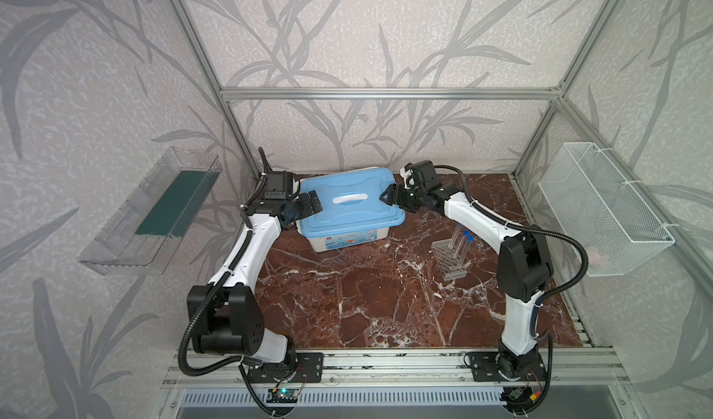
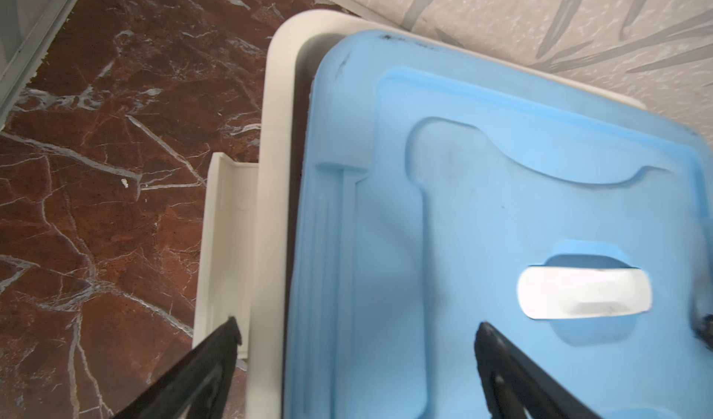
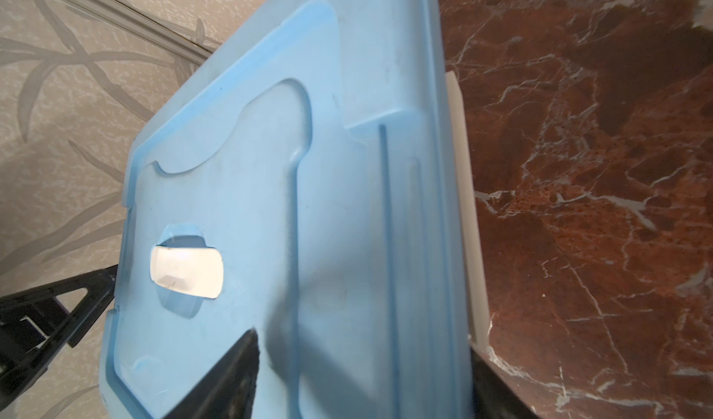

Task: Organize the chemistry lab equipment
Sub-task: 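Shift the lid to align with the tub rim using both grippers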

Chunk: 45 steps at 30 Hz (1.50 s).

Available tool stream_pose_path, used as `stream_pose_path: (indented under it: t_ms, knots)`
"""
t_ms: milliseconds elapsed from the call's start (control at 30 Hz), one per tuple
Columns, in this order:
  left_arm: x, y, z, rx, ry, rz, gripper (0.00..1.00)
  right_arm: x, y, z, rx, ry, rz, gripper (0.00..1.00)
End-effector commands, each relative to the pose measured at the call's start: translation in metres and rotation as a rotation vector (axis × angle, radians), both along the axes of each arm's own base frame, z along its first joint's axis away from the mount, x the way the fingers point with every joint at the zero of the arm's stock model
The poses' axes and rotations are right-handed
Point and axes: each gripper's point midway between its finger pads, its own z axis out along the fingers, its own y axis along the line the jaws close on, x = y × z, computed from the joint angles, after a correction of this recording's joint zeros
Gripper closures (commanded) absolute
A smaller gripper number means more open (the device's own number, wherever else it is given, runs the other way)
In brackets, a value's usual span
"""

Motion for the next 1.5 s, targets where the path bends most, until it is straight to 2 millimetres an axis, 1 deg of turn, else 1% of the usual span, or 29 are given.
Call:
stream_pose_path:
  t_ms: [0,133,267,433,500,567,633,733,900,1033,1133,1233,1267,1333,1467]
  knots:
    - [-0.001,0.001,-0.007,0.001,0.011,-0.003,0.08,0.009,-0.009,-0.010,-0.046,0.026,0.004,0.22]
    - [-0.002,0.001,-0.010,-0.001,0.019,-0.002,0.09,0.007,-0.008,-0.006,-0.083,0.043,0.061,0.22]
    - [-0.004,0.002,-0.007,0.002,0.009,0.001,0.08,0.004,-0.015,-0.001,-0.085,0.037,0.059,0.22]
    - [-0.004,0.003,-0.003,0.010,0.002,-0.002,0.08,0.000,-0.021,0.022,-0.097,-0.015,0.095,0.21]
    - [-0.003,0.002,-0.003,0.010,0.004,-0.009,0.08,0.002,-0.028,0.032,-0.108,-0.043,0.093,0.19]
    - [-0.002,0.001,-0.005,0.005,0.010,-0.008,0.08,0.004,-0.035,0.036,-0.107,-0.044,0.090,0.19]
    - [-0.002,0.001,-0.005,0.002,0.010,-0.008,0.09,-0.001,-0.041,0.039,-0.120,-0.032,0.115,0.19]
    - [-0.002,0.002,-0.004,0.004,0.005,-0.008,0.08,-0.017,-0.051,0.042,-0.183,-0.044,0.178,0.20]
    - [-0.001,0.002,0.000,-0.006,-0.001,-0.009,0.08,-0.046,-0.067,0.049,-0.295,-0.116,0.295,0.21]
    - [-0.001,0.001,0.000,-0.013,-0.004,-0.007,0.09,-0.063,-0.079,0.042,-0.371,-0.098,0.345,0.22]
    - [0.000,0.001,-0.001,-0.017,-0.004,-0.006,0.08,-0.078,-0.070,0.037,-0.380,-0.113,0.434,0.24]
    - [0.000,-0.001,0.001,-0.028,-0.008,-0.010,0.08,-0.088,-0.065,0.022,-0.527,-0.171,0.533,0.25]
    - [0.001,-0.001,0.002,-0.030,-0.011,-0.009,0.08,-0.089,-0.064,0.018,-0.565,-0.180,0.556,0.25]
    - [0.001,-0.001,0.003,-0.032,-0.013,-0.009,0.08,-0.087,-0.062,0.012,-0.578,-0.185,0.581,0.25]
    - [0.002,-0.002,0.000,-0.037,-0.004,-0.009,0.08,-0.076,-0.059,0.004,-0.602,-0.202,0.602,0.25]
